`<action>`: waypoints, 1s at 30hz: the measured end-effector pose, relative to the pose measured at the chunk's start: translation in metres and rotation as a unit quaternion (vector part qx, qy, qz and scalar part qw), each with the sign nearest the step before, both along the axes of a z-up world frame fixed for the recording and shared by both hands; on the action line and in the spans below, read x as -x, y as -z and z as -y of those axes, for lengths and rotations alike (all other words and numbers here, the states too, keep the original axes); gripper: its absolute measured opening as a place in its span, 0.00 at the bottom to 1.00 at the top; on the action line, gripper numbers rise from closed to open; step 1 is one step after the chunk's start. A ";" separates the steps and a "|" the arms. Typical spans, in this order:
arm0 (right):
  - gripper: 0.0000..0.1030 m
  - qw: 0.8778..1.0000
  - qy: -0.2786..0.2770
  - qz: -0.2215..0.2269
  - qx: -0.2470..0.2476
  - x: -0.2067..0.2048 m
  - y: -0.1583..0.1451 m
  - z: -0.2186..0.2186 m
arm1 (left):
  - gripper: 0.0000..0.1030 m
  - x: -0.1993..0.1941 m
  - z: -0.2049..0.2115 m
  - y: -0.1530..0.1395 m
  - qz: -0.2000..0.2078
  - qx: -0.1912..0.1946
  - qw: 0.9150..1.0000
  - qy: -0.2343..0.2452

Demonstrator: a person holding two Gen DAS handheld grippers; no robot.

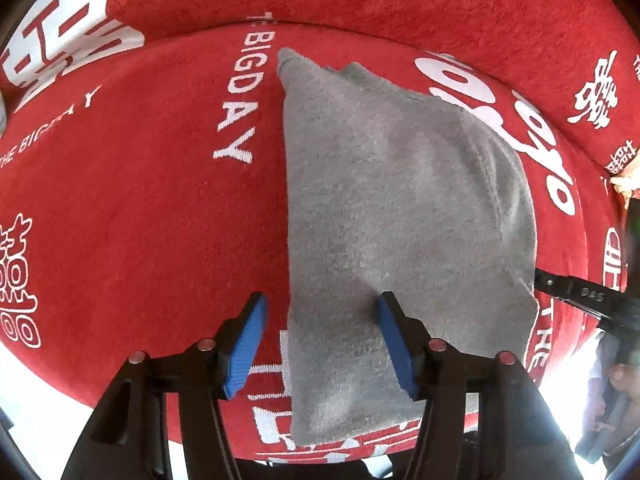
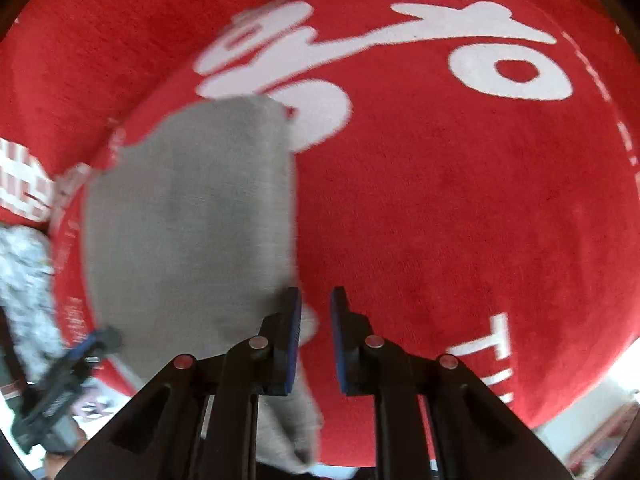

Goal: Fold small clothes

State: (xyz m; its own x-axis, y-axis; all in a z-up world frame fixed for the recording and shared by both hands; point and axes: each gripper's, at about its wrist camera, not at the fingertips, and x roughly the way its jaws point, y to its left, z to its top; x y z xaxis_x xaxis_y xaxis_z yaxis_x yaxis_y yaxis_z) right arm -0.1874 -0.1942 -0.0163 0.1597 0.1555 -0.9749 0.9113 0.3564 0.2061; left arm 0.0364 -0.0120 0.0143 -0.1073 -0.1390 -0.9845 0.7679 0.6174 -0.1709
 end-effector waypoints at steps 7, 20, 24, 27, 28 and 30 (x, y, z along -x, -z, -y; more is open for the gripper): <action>0.16 1.000 0.013 0.009 -0.010 0.027 -0.021 -0.009 | 0.57 0.001 -0.001 -0.004 0.001 -0.010 1.000 -0.002; 0.51 0.998 -0.054 0.038 -0.009 -0.002 -0.094 -0.058 | 0.82 0.018 -0.021 -0.055 0.044 -0.042 0.998 0.025; 0.63 0.997 -0.064 0.031 0.009 -0.015 -0.112 -0.066 | 0.82 0.017 -0.031 -0.071 0.045 -0.050 0.998 0.018; 0.83 0.997 -0.066 0.024 0.025 -0.020 -0.126 -0.072 | 0.86 0.016 -0.037 -0.082 0.054 -0.046 0.997 0.012; 0.84 0.997 -0.066 0.022 0.031 -0.023 -0.129 -0.073 | 1.00 0.016 -0.038 -0.086 0.059 -0.047 0.997 0.011; 0.91 0.997 -0.072 0.014 0.040 -0.025 -0.138 -0.077 | 1.00 0.015 -0.040 -0.095 0.073 -0.049 0.996 0.010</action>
